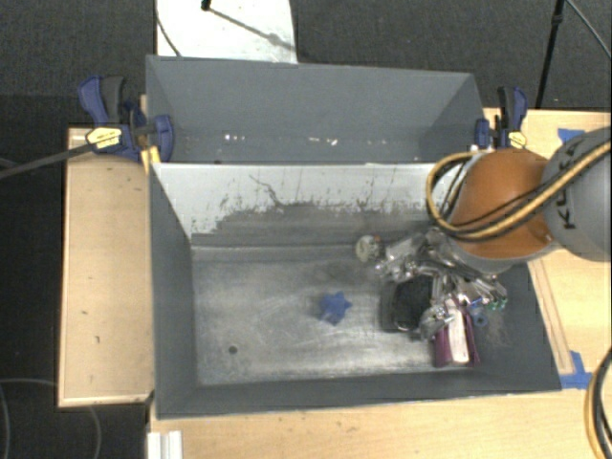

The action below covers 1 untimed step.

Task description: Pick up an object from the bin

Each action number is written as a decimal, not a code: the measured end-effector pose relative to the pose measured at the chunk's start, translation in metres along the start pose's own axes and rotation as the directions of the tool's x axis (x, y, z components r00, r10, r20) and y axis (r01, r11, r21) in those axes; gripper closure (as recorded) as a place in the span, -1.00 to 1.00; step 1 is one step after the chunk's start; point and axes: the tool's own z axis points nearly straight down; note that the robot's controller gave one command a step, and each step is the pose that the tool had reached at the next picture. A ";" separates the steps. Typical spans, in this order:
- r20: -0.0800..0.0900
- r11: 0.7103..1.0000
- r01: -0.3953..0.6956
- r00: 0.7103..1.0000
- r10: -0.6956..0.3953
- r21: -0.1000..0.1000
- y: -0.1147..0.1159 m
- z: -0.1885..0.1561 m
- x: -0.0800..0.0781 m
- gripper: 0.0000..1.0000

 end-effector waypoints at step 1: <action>0.001 0.974 0.225 0.974 -0.225 0.000 0.025 -0.022 0.002 -1.00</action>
Offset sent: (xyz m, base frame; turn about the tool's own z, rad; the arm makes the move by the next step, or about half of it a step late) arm -0.0108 0.0216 0.0216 -0.2273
